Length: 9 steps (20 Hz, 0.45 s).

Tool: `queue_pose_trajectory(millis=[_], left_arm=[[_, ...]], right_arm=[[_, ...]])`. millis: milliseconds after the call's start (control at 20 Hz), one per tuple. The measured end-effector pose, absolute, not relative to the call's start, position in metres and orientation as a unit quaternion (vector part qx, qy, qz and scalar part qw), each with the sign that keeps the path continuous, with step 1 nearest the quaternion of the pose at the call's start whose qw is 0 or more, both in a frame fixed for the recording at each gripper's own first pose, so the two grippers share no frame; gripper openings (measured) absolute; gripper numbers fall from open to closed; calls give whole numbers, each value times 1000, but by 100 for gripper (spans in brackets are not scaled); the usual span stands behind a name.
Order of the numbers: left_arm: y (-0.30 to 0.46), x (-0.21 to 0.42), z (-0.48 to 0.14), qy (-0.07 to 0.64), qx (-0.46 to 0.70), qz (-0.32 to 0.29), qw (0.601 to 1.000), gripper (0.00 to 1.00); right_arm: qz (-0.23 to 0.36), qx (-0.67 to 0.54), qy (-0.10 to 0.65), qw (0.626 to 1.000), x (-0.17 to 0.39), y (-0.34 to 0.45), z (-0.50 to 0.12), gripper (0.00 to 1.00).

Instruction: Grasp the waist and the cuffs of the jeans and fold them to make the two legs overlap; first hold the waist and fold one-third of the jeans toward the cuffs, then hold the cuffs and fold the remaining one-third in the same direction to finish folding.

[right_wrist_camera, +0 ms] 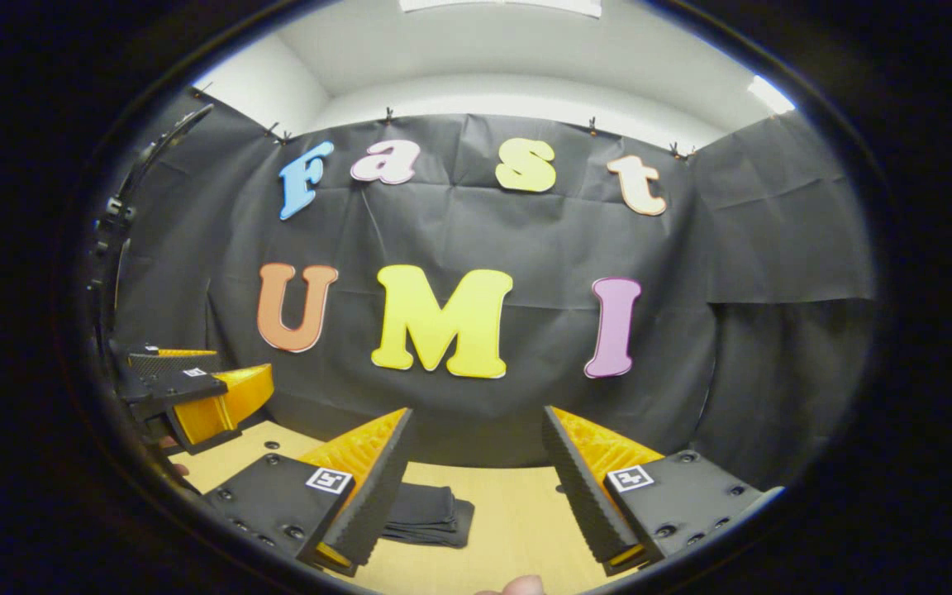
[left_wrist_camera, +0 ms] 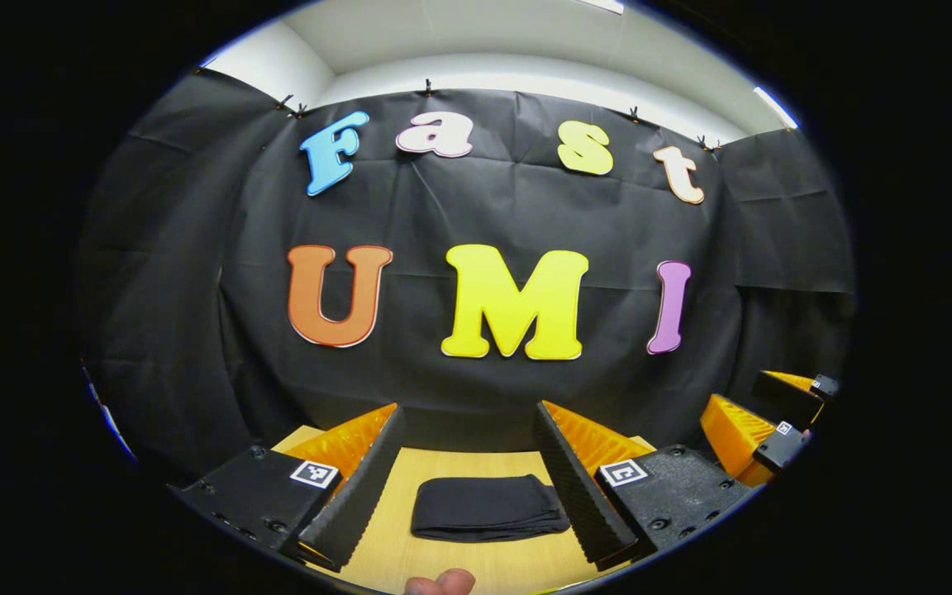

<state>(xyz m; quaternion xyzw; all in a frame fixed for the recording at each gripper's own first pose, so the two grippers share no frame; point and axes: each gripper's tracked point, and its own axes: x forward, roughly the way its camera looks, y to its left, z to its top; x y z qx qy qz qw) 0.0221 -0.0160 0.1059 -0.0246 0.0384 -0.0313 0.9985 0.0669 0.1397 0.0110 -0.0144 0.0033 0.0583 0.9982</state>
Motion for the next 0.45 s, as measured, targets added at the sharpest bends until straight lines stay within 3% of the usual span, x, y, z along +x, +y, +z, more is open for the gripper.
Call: queue_pose_trajectory(millis=[350,400,450], left_arm=[[-3,-2,116,23,-20,-6,1000,99],[-4,-2,118,18,-20,-4,1000,92],[-4,-2,120,16,-20,-1,1000,92]], right_arm=[[70,9,7,997,54,142,11,93],[73,9,7,997,55,142,10,93],[73,8,8,997,57,141,9,93]])
